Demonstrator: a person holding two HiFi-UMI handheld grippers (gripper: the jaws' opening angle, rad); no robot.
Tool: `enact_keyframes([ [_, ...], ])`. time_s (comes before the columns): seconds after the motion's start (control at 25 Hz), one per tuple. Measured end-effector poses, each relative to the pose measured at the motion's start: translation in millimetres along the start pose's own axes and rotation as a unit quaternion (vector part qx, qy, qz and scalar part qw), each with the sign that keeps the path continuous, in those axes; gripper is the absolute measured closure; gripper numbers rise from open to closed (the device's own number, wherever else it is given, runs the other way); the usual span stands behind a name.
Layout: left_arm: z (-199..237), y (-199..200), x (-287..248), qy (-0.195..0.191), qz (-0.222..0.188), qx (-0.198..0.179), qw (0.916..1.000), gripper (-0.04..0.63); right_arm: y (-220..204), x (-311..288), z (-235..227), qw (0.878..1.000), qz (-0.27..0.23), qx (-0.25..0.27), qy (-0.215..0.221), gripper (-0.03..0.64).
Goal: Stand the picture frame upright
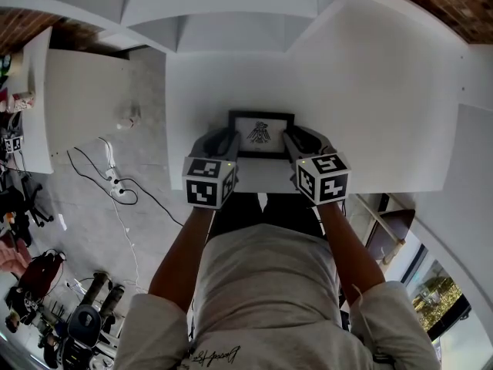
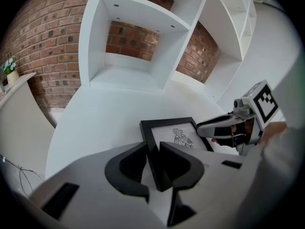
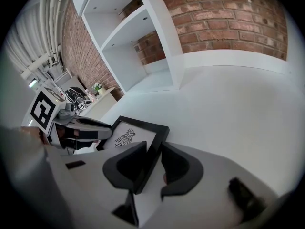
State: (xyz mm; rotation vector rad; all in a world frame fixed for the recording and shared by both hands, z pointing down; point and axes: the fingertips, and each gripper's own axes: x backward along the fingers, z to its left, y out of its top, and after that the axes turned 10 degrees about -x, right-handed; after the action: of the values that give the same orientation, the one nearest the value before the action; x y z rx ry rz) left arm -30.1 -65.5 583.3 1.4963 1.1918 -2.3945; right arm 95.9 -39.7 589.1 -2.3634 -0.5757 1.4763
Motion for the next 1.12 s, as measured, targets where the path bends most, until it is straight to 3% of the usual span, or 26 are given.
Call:
enact_keyframes([
  [0.52,2,6,20,0.054,-0.035,-0.010,0.9979,0.508,9,9,14,0.999,-0.025,0.035,0.002,0.511],
  [1.0,31,12,67,0.111,-0.075,0.015,0.9909,0.508,44,10,65,0.993,-0.049,0.098,0.037,0.517],
  [1.12,37,20,79,0.131,-0.092,0.001,0.9871,0.508,54,11,77,0.991,-0.057,0.114,0.044,0.517],
])
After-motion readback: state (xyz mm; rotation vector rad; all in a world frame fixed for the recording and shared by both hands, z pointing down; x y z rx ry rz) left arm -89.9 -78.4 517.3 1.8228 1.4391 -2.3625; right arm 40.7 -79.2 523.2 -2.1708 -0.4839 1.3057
